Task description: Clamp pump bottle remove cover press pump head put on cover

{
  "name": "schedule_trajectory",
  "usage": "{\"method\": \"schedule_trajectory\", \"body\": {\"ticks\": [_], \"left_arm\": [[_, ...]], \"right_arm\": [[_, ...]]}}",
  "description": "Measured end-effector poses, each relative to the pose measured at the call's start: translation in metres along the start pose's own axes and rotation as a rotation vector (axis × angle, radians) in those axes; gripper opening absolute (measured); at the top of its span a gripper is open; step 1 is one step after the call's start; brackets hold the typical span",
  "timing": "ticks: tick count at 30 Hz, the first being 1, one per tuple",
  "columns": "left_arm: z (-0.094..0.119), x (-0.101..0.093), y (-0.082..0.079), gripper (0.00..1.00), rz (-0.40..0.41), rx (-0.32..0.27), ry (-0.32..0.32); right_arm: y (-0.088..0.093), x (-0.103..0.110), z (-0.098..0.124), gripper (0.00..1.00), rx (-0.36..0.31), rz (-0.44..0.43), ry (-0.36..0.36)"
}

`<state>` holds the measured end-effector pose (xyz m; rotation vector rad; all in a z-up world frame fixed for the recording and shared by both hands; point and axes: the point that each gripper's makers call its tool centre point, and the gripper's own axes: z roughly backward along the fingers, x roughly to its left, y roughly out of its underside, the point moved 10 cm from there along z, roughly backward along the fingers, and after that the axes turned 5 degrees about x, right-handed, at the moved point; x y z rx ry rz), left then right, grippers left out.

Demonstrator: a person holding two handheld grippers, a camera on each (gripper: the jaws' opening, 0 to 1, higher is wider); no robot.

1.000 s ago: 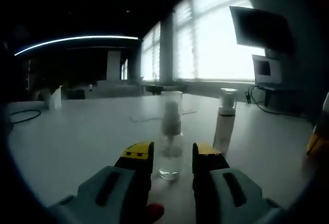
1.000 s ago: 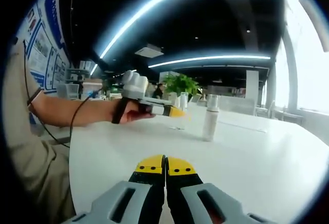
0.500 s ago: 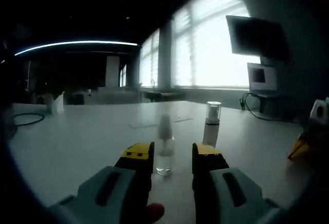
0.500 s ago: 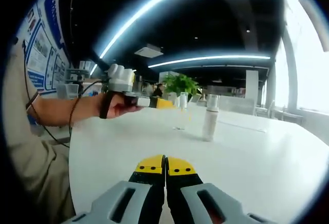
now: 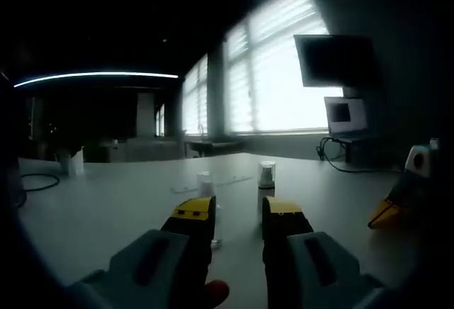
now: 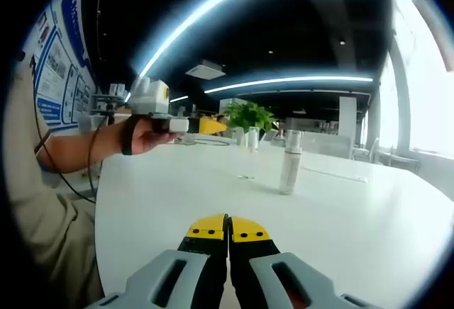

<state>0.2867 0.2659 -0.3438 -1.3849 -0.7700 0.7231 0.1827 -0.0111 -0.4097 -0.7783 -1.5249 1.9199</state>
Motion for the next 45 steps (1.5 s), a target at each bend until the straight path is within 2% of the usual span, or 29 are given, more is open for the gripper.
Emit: {"method": "schedule_trajectory", "body": {"ticks": [14,22,28,35,45], "left_arm": [[0.023,-0.020,0.003,0.16,-0.031,0.000,0.051],[0.029,-0.022,0.010,0.15,-0.016,-0.004,0.070],[0.034,-0.025,0.013,0.14,-0.050,0.001,0.105],[0.042,-0.033,0.024,0.14,-0.064,0.020,0.144],[0.047,-0.039,0.038,0.13,-0.039,0.039,0.169]], "right_arm": [[0.000,0.000,0.000,0.00,0.000,-0.001,0.003],[0.001,-0.002,0.000,0.00,0.000,-0.001,0.002],[0.000,-0.001,0.000,0.00,-0.003,-0.005,0.001],[0.000,0.000,0.000,0.00,-0.002,-0.003,0.001],[0.001,-0.002,0.000,0.00,0.002,-0.002,0.001]]}}
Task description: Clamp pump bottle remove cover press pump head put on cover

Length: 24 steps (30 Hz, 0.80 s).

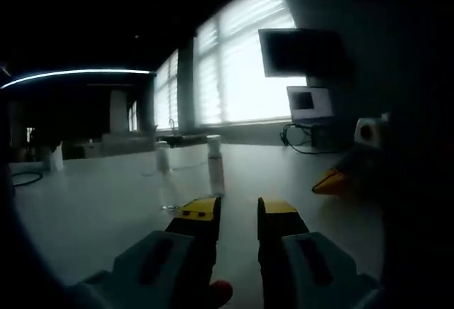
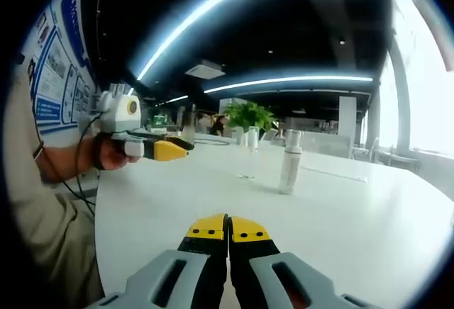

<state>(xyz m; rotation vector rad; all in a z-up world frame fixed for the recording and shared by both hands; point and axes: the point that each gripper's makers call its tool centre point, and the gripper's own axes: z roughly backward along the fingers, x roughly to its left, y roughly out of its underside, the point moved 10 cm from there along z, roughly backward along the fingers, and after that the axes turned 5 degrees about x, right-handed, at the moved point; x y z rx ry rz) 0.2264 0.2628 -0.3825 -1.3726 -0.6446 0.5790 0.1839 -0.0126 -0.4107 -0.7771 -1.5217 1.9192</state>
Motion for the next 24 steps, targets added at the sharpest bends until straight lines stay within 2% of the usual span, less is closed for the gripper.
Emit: {"method": "schedule_trajectory", "body": {"ticks": [10,17,24], "left_arm": [[0.007,-0.009,0.011,0.12,0.007,0.017,-0.009],[0.008,-0.006,0.015,0.10,0.032,0.017,-0.026],[0.007,-0.003,0.022,0.10,0.072,0.041,-0.016]], "right_arm": [[0.000,-0.001,0.000,0.00,0.000,-0.003,0.003],[0.000,-0.003,0.001,0.00,-0.005,-0.017,0.006],[0.000,-0.004,0.001,0.00,-0.010,-0.023,0.010]]}}
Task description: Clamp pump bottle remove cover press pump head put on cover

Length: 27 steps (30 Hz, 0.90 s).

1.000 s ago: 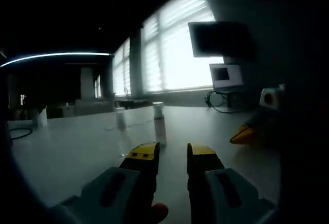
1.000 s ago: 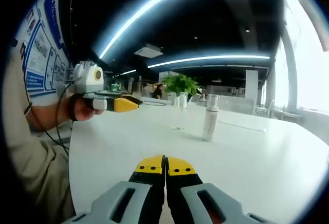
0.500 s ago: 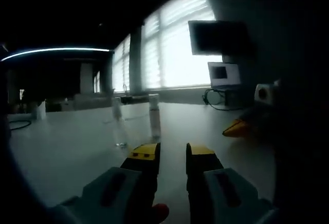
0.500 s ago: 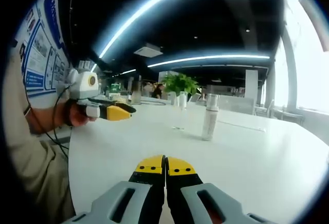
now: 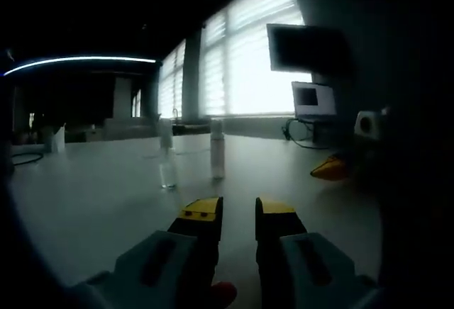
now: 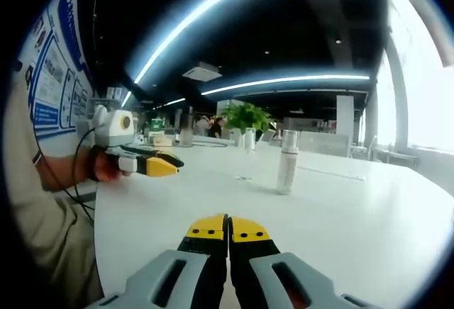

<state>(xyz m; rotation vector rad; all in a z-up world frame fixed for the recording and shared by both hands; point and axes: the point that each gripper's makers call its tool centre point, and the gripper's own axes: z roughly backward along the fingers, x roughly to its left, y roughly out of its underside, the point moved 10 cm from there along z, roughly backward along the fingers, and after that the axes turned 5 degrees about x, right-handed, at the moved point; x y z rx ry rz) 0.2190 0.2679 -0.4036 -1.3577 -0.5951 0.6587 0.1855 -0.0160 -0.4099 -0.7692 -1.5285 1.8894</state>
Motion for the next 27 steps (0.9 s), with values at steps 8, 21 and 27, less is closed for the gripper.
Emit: {"method": "schedule_trajectory", "body": {"ticks": [8,21,27], "left_arm": [[0.0013,-0.0057,0.0010,0.09,-0.007,-0.012,0.017],[-0.0005,-0.0044,0.0034,0.08,-0.031,0.008,0.025],[-0.0010,-0.0055,0.0035,0.08,-0.026,0.009,0.035]], "right_arm": [[0.0001,-0.0034,0.0013,0.00,-0.014,-0.009,0.015],[0.0017,-0.0065,0.0012,0.00,-0.012,0.004,0.021],[0.0022,-0.0075,0.0011,0.00,-0.011,0.006,0.024]]}}
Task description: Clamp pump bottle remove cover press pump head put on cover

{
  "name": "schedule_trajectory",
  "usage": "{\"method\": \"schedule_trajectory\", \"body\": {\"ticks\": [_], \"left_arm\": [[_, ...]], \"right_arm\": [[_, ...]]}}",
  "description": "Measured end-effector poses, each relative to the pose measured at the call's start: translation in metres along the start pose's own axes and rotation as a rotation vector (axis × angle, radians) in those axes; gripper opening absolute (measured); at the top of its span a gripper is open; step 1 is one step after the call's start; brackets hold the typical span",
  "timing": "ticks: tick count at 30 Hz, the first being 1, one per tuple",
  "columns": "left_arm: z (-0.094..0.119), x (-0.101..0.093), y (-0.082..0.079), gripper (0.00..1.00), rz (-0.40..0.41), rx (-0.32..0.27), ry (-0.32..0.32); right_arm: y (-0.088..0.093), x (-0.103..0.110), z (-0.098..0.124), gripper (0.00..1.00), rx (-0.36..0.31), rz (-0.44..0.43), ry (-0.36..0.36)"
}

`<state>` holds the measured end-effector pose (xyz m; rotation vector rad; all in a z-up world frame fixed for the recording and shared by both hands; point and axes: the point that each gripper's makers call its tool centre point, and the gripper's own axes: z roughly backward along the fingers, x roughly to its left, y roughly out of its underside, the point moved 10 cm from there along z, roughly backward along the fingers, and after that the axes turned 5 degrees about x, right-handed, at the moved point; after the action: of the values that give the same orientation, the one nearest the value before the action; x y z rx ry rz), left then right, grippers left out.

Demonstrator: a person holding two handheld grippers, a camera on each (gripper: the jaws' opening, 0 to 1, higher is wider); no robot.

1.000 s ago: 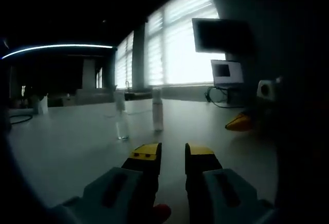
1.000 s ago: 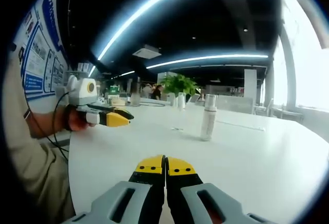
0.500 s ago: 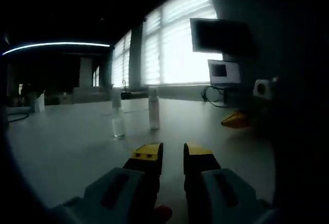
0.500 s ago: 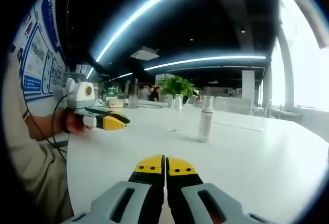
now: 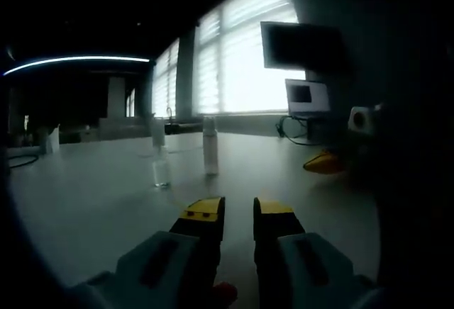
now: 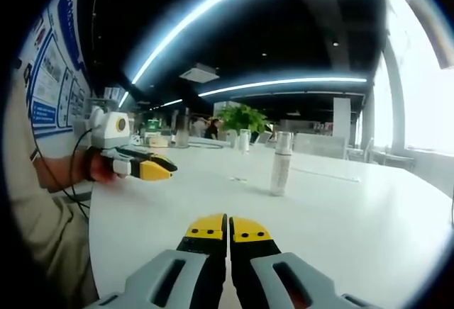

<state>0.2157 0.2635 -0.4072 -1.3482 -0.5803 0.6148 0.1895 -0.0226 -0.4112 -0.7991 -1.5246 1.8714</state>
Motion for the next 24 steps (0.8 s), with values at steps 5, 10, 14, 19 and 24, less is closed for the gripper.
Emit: {"method": "schedule_trajectory", "body": {"ticks": [5,10,14,19,24], "left_arm": [[0.0000,0.0001,-0.0001,0.08,0.000,-0.001,-0.001],[0.0003,0.0003,-0.0001,0.08,-0.003,-0.002,-0.003],[0.0005,-0.0002,-0.0002,0.08,0.000,-0.004,-0.002],[0.0002,0.0004,-0.0001,0.08,0.001,-0.003,-0.002],[0.0005,0.0011,-0.0002,0.08,0.001,-0.006,0.000]], "right_arm": [[-0.0008,0.0012,0.0005,0.00,-0.007,0.000,0.004],[-0.0008,0.0008,0.0012,0.00,-0.010,-0.001,0.004],[-0.0035,0.0035,0.0024,0.00,-0.013,-0.025,-0.006],[-0.0049,-0.0007,0.0037,0.00,-0.034,-0.029,0.019],[-0.0103,-0.0030,0.0051,0.00,-0.048,-0.012,0.034]]}}
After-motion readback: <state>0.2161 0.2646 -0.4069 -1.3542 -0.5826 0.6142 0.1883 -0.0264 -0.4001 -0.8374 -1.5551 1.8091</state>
